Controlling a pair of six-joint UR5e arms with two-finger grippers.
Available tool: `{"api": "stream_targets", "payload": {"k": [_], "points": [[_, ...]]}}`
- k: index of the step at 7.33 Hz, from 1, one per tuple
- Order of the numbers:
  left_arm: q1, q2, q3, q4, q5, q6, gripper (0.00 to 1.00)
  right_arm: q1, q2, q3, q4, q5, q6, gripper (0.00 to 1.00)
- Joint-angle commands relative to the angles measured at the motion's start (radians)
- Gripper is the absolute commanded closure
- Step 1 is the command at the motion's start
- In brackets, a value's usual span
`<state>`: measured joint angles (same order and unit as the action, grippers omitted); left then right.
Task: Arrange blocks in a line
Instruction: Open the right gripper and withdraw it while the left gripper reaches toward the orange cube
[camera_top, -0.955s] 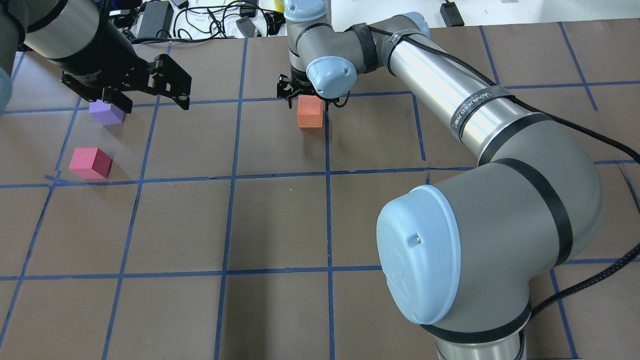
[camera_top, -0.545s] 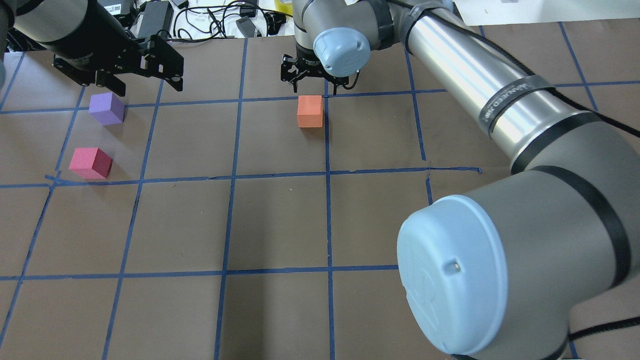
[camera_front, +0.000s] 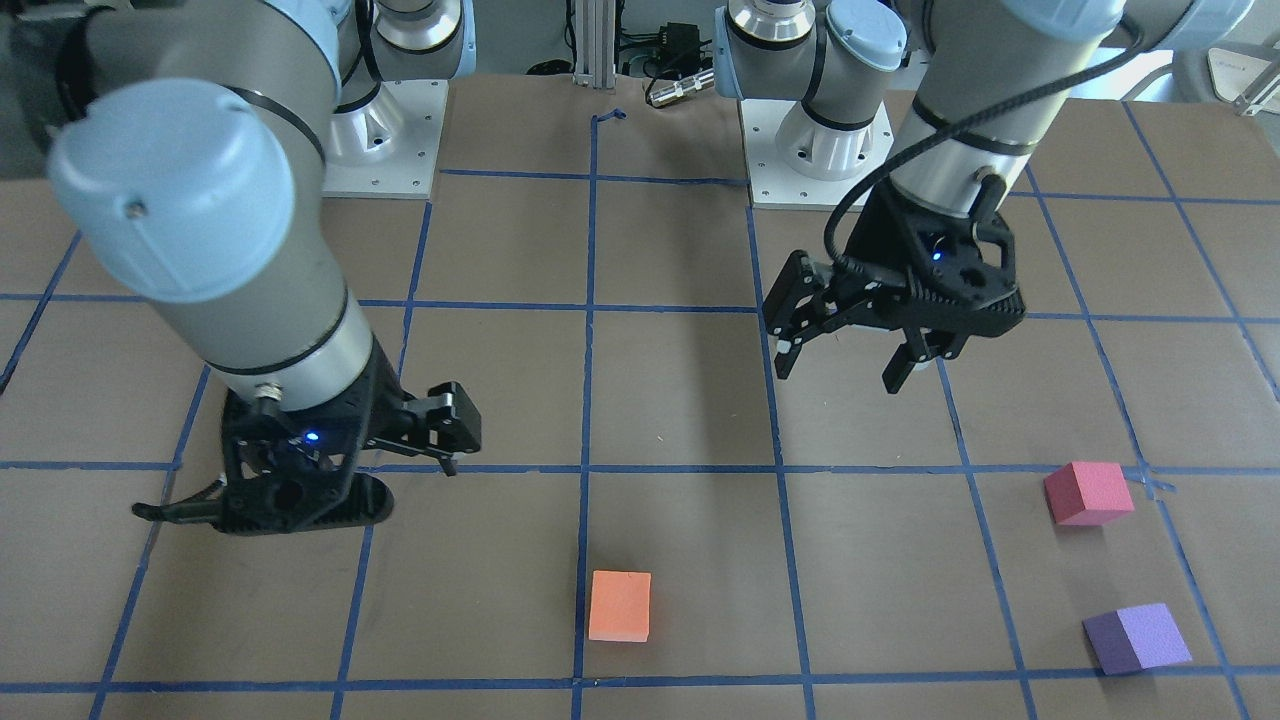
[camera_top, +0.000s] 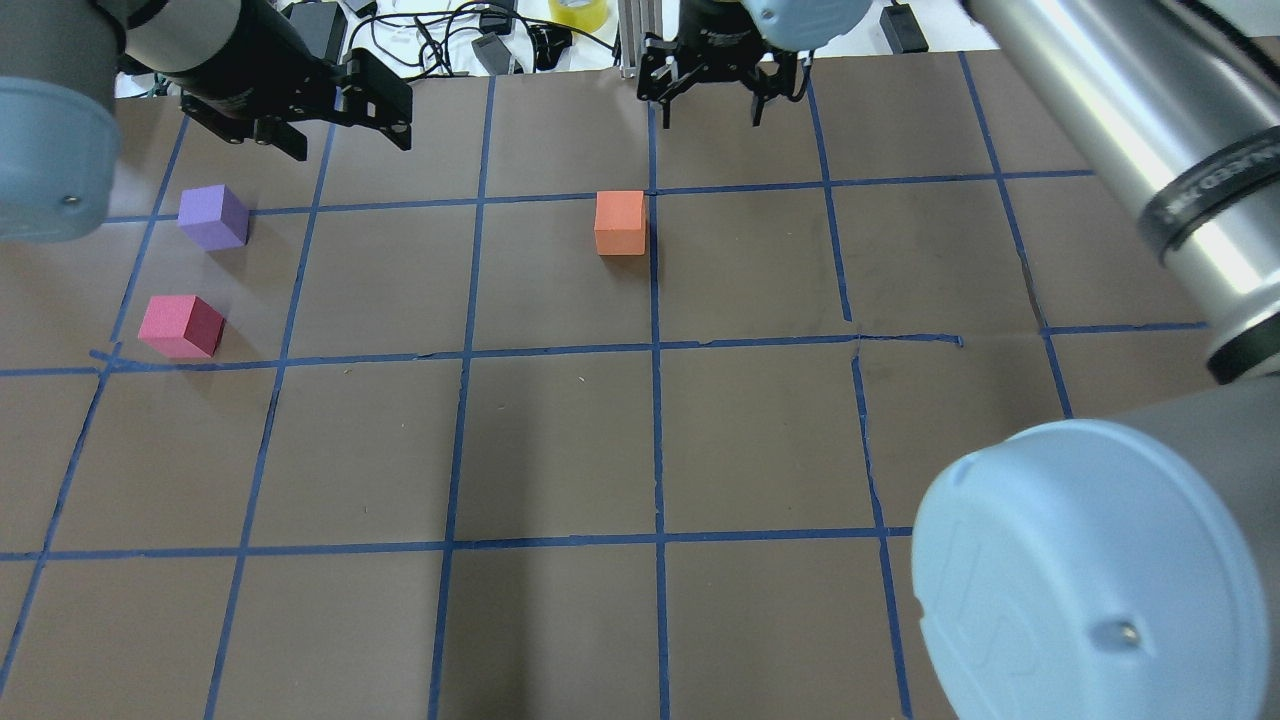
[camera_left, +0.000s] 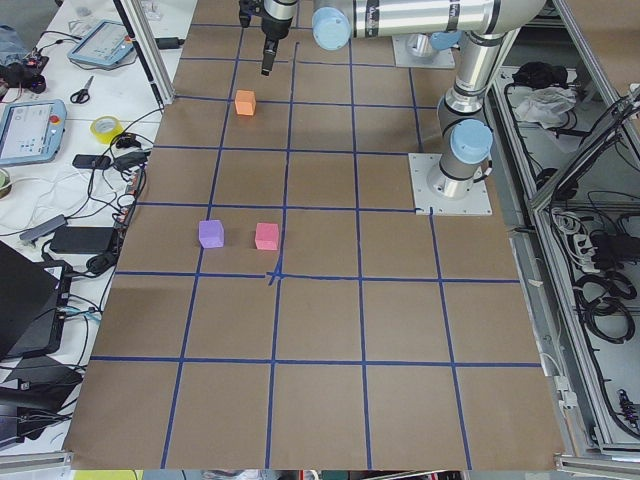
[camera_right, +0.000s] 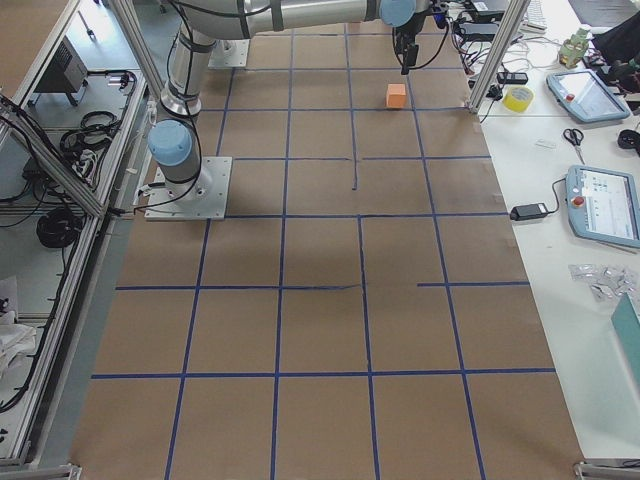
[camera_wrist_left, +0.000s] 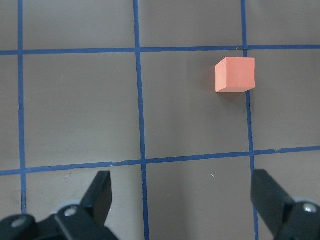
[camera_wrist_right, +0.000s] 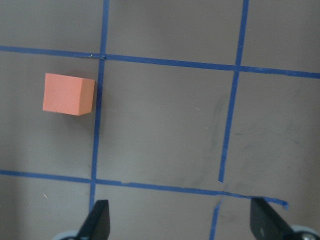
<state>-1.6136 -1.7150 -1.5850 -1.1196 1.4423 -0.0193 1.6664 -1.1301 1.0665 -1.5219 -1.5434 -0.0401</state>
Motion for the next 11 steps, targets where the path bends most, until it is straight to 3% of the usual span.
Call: {"api": "stream_targets", "payload": {"k": [1,3,4,5,6,8,10,11], "points": [[-0.093,-0.159,0.007,0.186,0.013,-0.144,0.00,-0.098,-0.120,0.120,0.035,-0.003,-0.144,0.00],[-0.167,-0.298,0.067,0.201,0.093,-0.183,0.00,-0.103,-0.232,0.307,-0.060,-0.010,-0.120,0.00],[-0.186,-0.399,0.167,0.199,0.093,-0.229,0.00,-0.100,-0.273,0.396,-0.145,-0.032,-0.106,0.00],[-0.213,-0.479,0.247,0.189,0.098,-0.237,0.00,-0.103,-0.328,0.459,-0.182,-0.038,-0.104,0.00],[-0.225,-0.538,0.258,0.202,0.118,-0.244,0.00,-0.102,-0.371,0.514,-0.193,-0.038,-0.107,0.00],[-0.230,-0.606,0.261,0.237,0.183,-0.232,0.00,-0.111,-0.370,0.520,-0.204,-0.032,-0.103,0.00],[-0.230,-0.632,0.278,0.265,0.184,-0.235,0.00,-0.108,-0.379,0.533,-0.183,-0.026,-0.103,0.00],[-0.230,-0.640,0.278,0.267,0.184,-0.231,0.09,-0.106,-0.396,0.532,-0.179,-0.021,-0.103,0.00]]}}
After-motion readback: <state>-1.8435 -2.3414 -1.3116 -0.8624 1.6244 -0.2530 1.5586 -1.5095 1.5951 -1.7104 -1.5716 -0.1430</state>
